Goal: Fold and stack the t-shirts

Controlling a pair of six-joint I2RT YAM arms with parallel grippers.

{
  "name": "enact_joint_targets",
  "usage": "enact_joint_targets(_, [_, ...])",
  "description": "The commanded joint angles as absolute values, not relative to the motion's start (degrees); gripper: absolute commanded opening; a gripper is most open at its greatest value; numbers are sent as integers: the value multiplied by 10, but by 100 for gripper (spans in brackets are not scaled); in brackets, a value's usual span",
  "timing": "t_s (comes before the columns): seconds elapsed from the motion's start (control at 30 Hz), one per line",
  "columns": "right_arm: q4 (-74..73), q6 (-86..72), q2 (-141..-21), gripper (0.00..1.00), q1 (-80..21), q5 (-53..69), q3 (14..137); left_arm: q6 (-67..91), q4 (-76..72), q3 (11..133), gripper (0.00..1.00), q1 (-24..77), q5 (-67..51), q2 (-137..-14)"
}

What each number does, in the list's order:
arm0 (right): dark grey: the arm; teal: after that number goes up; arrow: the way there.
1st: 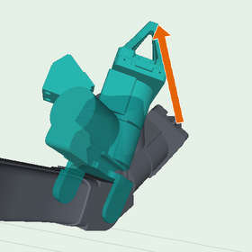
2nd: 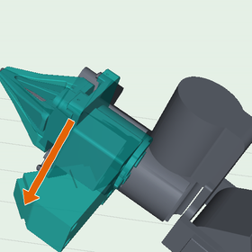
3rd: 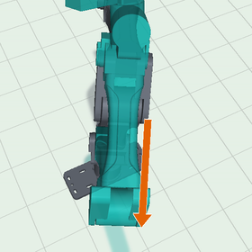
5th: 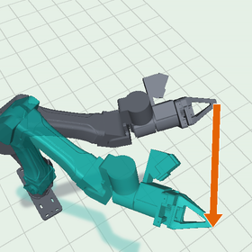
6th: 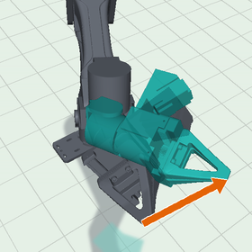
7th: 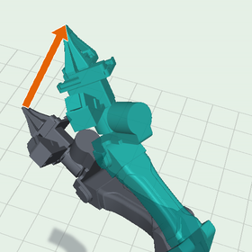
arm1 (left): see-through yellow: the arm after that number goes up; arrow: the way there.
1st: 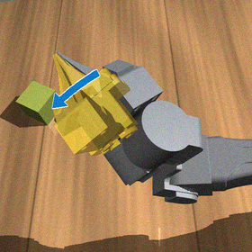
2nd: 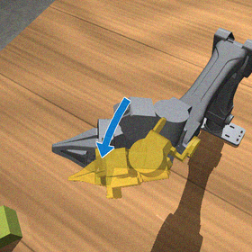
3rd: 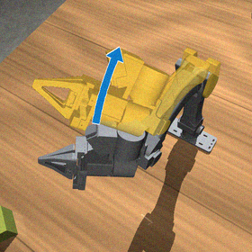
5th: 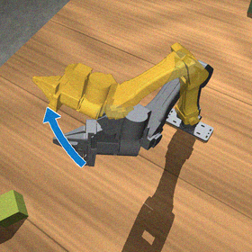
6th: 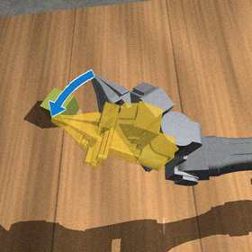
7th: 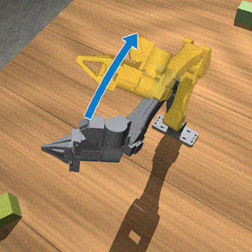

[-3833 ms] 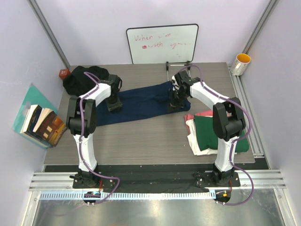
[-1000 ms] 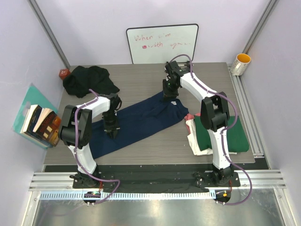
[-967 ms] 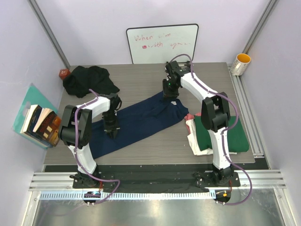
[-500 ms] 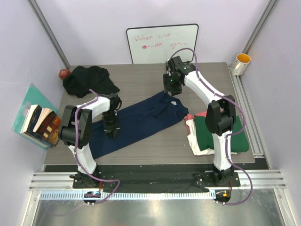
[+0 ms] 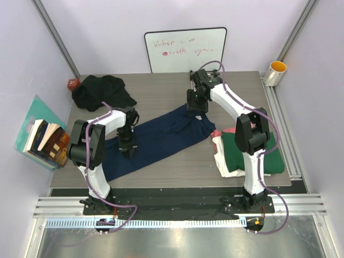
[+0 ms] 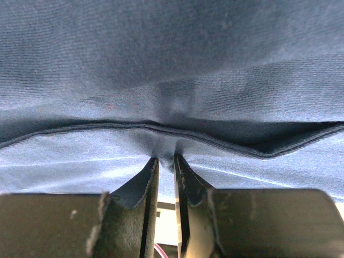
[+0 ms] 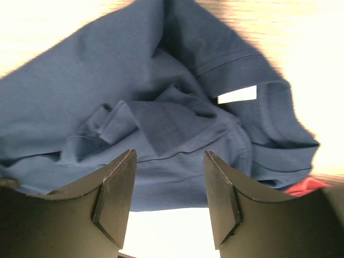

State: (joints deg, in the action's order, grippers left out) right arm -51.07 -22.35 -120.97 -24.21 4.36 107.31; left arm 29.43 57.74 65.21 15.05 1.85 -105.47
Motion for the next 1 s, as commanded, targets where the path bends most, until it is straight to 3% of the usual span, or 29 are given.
enact_joint_targets(0.0, [-487, -284, -1173, 59, -240, 74, 1072, 281, 577, 643, 17, 151, 27, -1070])
enact_joint_targets(0.43, [-446, -328, -1191, 59, -241, 69, 1038, 274, 579, 649, 17, 151, 34, -1070])
enact_joint_targets(0.8, [-452, -319, -1230, 57, -242, 63, 1095, 274, 572, 639, 17, 151, 32, -1071])
enact_joint_targets(0.97, [-452, -322, -1245, 50, -241, 74, 1097, 276, 569, 636, 17, 151, 32, -1068])
